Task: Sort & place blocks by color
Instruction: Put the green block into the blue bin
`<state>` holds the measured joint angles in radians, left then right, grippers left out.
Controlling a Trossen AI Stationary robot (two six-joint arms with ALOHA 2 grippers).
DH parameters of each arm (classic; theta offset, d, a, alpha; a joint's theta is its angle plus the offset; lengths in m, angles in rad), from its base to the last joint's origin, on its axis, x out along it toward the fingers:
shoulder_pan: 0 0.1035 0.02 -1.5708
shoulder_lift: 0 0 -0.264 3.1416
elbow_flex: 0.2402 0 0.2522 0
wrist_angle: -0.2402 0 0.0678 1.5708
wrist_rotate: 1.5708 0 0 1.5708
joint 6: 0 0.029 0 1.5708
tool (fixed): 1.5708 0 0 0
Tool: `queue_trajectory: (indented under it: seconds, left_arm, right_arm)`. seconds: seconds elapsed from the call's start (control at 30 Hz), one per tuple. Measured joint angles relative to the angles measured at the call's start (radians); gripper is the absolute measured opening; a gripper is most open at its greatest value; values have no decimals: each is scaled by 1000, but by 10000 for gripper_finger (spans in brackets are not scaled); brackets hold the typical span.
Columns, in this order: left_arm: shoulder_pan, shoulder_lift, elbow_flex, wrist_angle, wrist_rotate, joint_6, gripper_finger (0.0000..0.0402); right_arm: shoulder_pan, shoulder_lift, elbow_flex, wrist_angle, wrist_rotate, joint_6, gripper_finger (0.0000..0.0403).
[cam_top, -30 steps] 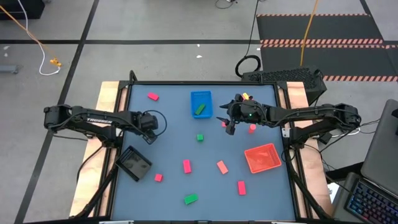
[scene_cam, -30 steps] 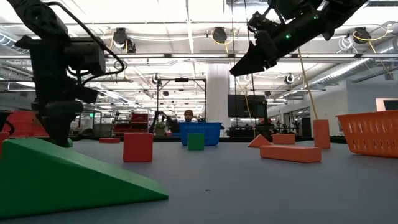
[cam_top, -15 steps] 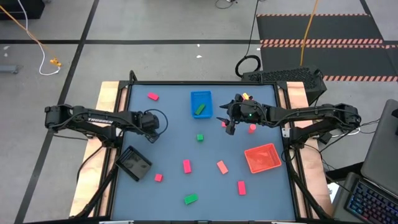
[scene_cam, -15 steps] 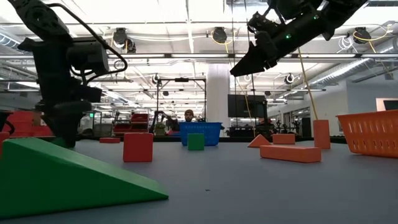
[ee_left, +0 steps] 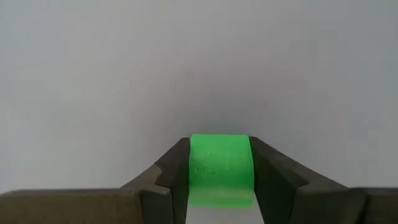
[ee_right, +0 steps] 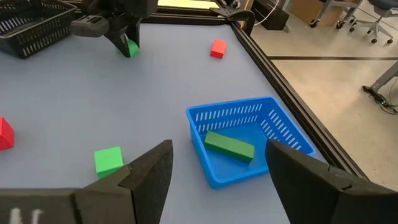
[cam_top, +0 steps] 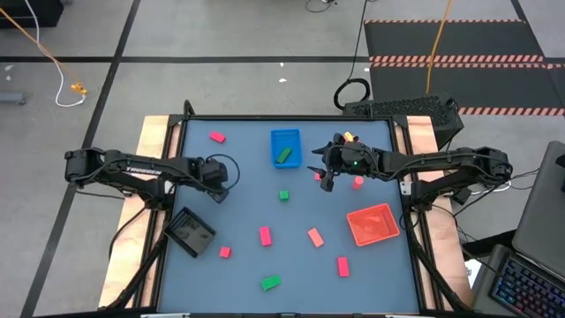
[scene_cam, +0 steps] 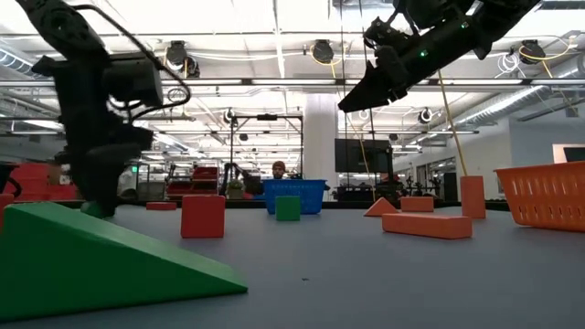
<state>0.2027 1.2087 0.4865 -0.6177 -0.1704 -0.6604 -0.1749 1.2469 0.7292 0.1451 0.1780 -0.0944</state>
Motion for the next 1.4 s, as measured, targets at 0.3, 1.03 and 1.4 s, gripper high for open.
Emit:
queue_trajectory:
  seconds: [0.3,1.03,1.4]
  left_arm:
    - [0,-4,195,167,-40,151,132]
    - [122,329,288,1028,37,423,132]
    - [145,464,288,1101,40,428,132]
  right_arm:
    - [0,0,0,0,1,-8,251]
    - [-3,-15,0,-79,30,-72,251]
    - [-3,-84,0,-150,135,-75,251]
